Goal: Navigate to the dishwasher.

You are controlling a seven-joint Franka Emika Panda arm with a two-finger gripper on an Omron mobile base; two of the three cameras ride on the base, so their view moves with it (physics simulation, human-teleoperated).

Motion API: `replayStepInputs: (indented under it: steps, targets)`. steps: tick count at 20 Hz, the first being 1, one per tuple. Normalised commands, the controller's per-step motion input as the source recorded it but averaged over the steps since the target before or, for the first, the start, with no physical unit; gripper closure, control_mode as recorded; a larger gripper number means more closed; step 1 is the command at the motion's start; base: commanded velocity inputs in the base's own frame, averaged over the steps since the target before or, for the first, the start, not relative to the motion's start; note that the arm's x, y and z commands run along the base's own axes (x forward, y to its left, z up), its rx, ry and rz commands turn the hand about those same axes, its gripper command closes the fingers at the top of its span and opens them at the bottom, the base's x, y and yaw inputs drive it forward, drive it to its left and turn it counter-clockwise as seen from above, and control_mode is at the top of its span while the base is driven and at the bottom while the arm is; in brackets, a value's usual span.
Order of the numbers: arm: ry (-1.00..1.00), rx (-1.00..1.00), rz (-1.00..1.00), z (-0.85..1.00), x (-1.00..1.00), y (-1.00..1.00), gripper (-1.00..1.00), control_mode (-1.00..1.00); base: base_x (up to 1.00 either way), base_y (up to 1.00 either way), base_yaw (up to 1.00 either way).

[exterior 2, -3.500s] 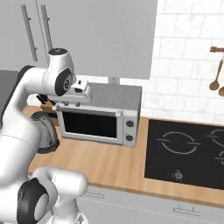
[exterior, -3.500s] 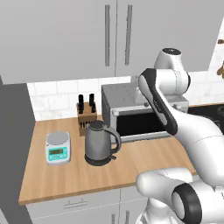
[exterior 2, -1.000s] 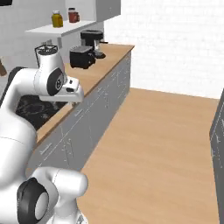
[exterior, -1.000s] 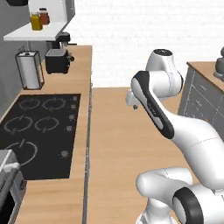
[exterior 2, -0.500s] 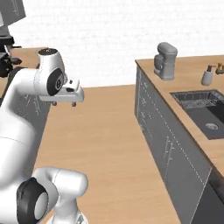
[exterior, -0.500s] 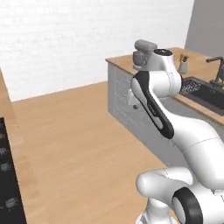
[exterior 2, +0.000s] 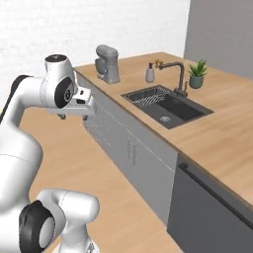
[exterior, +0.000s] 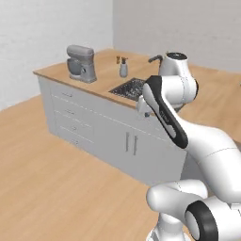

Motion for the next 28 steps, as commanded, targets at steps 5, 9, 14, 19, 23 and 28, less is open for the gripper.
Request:
replayStepInputs:
  steps: [5,9,14,19,23,28]
  targets:
    - [0.0,0.0,0.0,0.0,0.0,0.0,-1.0,1.0,0.06,-0.38,-0.64]
    - [0.0,0.0,0.0,0.0,0.0,0.0,-1.0,1.0,0.16,-0.38,-0.67]
    - [0.0,0.0,0.0,0.0,0.0,0.0,-1.0,1.0,0.24,-0.31,-0.72]
    - [0.0,0.0,0.0,0.0,0.0,0.0,-1.0,1.0,0.22,-0.06,-0.64]
    - [0.0,0.0,0.0,0.0,0.0,0.0,-1.0,1.0,0.0,0.0,-0.06]
    - [0.0,0.0,0.0,0.0,0.0,0.0,-1.0,1.0,0.51,0.0,-0.12]
